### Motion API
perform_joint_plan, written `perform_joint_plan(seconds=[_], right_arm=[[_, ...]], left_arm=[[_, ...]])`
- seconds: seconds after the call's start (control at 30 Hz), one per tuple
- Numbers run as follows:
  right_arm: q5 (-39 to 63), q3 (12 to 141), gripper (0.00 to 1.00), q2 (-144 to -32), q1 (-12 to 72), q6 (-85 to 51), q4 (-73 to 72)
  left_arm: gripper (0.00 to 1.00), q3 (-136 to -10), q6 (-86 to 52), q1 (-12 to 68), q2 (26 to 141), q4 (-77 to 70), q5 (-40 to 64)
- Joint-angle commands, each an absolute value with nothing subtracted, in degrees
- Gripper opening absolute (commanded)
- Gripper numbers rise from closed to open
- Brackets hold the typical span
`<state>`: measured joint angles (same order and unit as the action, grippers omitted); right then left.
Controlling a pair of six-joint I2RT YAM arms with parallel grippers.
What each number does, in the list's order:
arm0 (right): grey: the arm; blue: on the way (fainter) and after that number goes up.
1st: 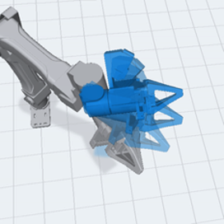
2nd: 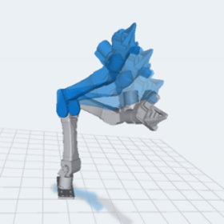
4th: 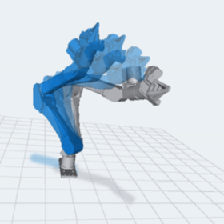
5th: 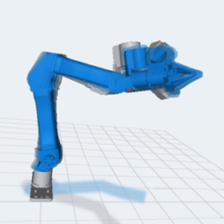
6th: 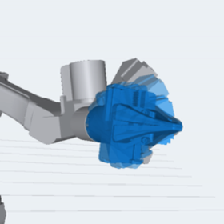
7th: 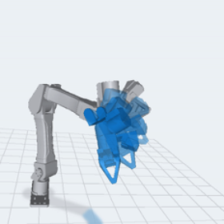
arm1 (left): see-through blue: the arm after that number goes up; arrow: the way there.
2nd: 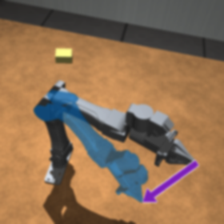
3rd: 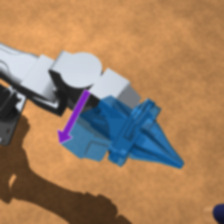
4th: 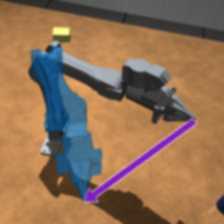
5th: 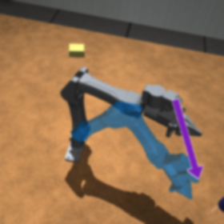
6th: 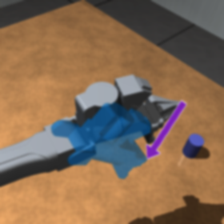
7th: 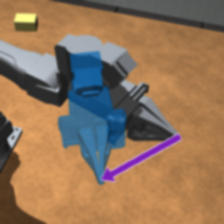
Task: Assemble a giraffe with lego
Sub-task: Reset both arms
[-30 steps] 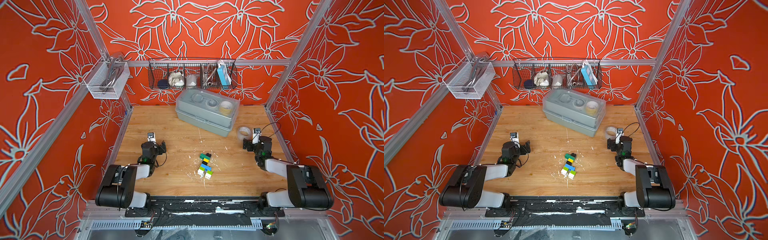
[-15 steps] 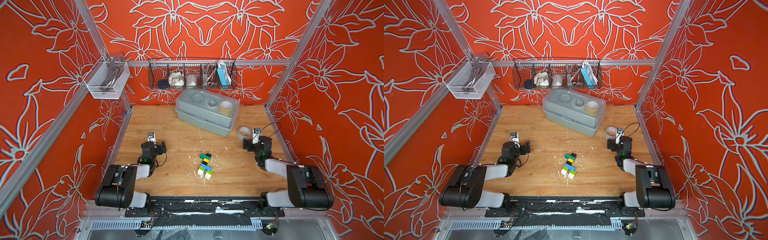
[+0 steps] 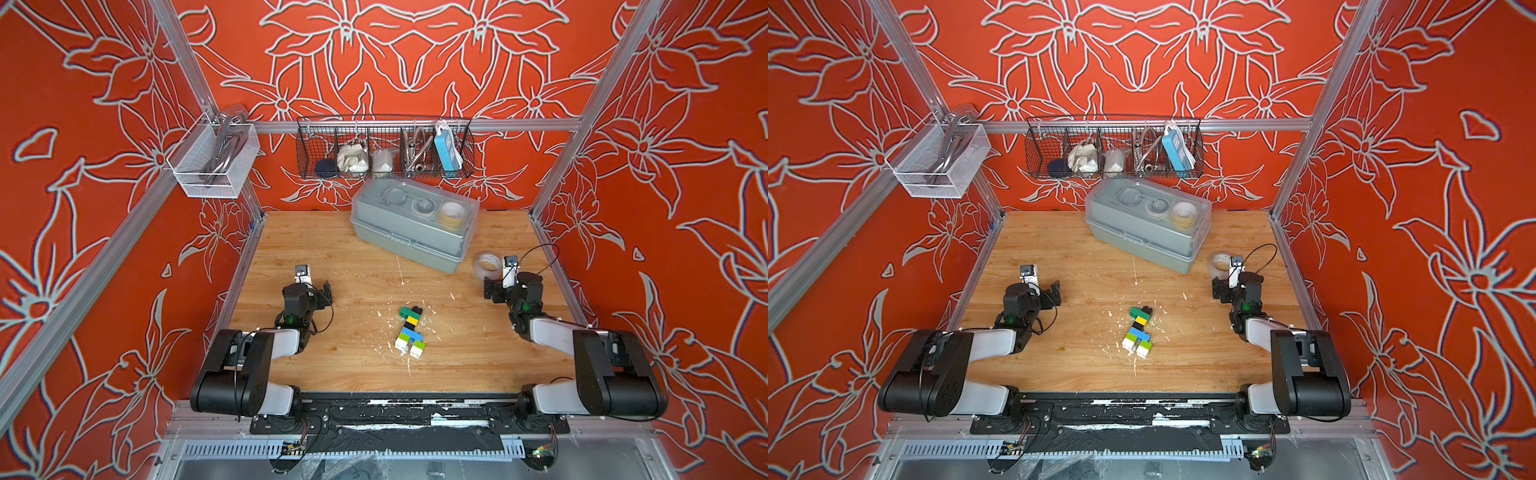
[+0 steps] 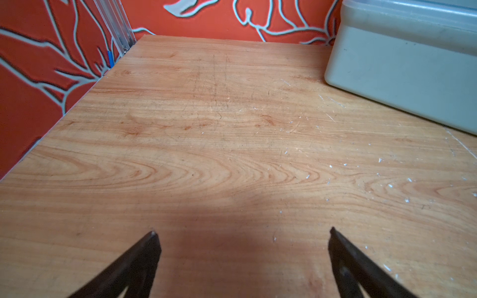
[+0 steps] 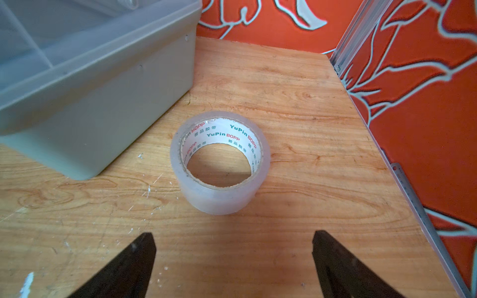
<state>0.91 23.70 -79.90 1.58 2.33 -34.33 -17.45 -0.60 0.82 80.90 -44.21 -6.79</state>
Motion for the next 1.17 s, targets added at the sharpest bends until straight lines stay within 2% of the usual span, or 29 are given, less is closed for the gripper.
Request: perform_joint_plan(seconds=[0.0,0.2,0.4,1.13], right_arm=[[-1.5,23.4,1.00,-79.5,1.1,0.7,-36.0],[-4.4,22.5,0.99,-79.0,0.0,-1.5,-37.0],[3.3,20.0,0.99,-79.5,1.2,3.1,-41.6],[1.2,20.3,1.00,-80.6,0.7,1.6,-41.9]], left_arm=[[1.00,-17.4,0.0,0.7,80.7,-45.1,-7.0],[1.00,-17.4,0.0,0.8,80.7,-45.1,-6.9],[1.00,-17.3,0.0,0.8,80.7,-45.1,-6.9],[1.00,-17.4,0.0,0.7,80.8,-45.1,-6.9]])
